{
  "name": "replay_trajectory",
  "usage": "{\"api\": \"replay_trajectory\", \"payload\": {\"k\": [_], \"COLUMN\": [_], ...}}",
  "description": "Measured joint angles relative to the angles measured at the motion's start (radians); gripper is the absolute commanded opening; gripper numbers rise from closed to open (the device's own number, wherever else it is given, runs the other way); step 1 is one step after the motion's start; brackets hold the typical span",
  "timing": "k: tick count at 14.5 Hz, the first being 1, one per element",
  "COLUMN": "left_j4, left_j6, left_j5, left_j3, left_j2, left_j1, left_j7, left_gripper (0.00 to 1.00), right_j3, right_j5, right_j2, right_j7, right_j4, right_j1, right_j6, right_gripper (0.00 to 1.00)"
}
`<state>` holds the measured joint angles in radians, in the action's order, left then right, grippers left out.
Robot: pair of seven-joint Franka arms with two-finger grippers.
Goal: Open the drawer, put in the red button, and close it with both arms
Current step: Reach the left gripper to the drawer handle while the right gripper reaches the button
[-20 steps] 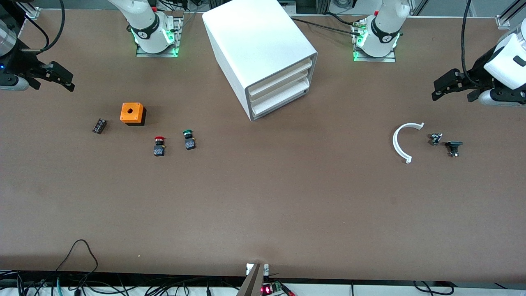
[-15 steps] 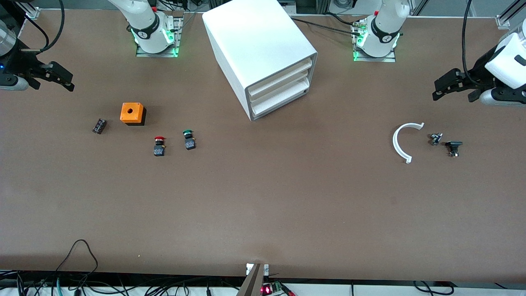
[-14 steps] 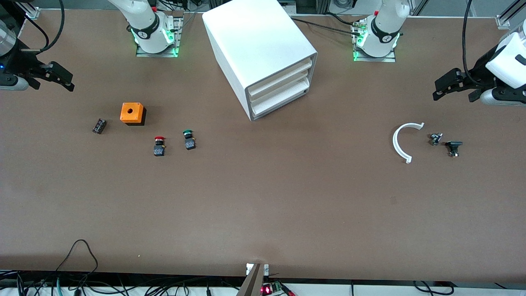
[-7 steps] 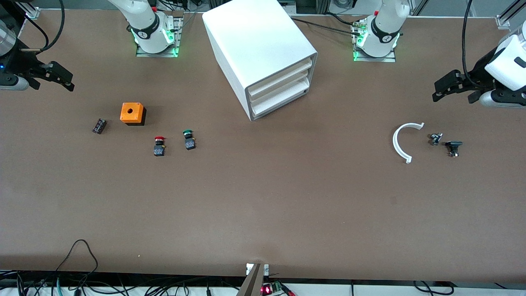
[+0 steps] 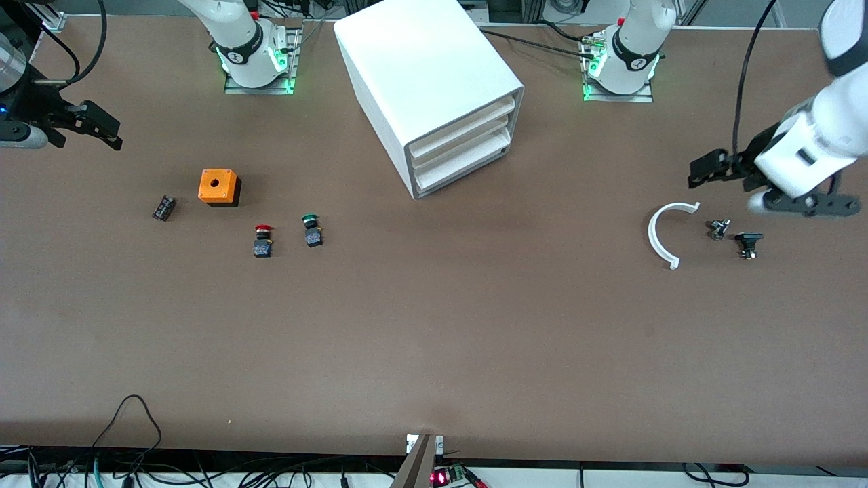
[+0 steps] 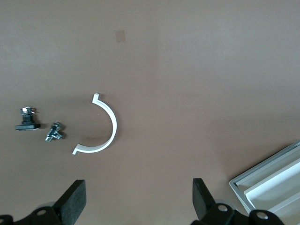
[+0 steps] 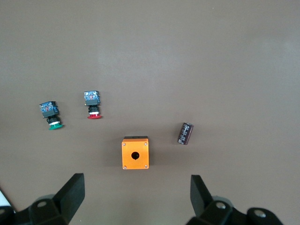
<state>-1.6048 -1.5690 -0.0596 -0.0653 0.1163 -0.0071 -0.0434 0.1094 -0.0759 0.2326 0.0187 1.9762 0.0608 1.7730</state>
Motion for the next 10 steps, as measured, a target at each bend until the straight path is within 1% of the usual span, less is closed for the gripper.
{"api": "replay_trajectory", "payload": {"k": [3,5,7,10], "left_j4": [-0.006,-0.021,-0.042,-0.115], "left_j6": [0.007,0.01,0.011,0.012], "left_j5": [-0.016,-0.074,-0.192,-0.433], "left_j3": [0.0,0.001,0.001,-0.011], "left_j2": [0.052,0.1,0.153,0.226], "left_j1": [0.0,0.001,0.003,0.002], "left_j7": [0.001,0.01,0.016,0.029], "left_gripper": [1.0,1.0,1.0,1.0], "right_j3": [-0.001,-0.001,-0.001,-0.003], "right_j5": [0.0,0.0,0.0,0.0], "right_j2": [-0.027,-0.055,-0.082,-0.114], "right_j7": [0.0,0.0,0.0,0.003], "right_j4": [-0.033,-0.059,-0.072,-0.077], "right_j1": [0.0,0.0,0.0,0.001], "right_j6": [-0.012,-0.028,-0.033,-0.037], "right_gripper": [1.0,1.0,1.0,1.0]}}
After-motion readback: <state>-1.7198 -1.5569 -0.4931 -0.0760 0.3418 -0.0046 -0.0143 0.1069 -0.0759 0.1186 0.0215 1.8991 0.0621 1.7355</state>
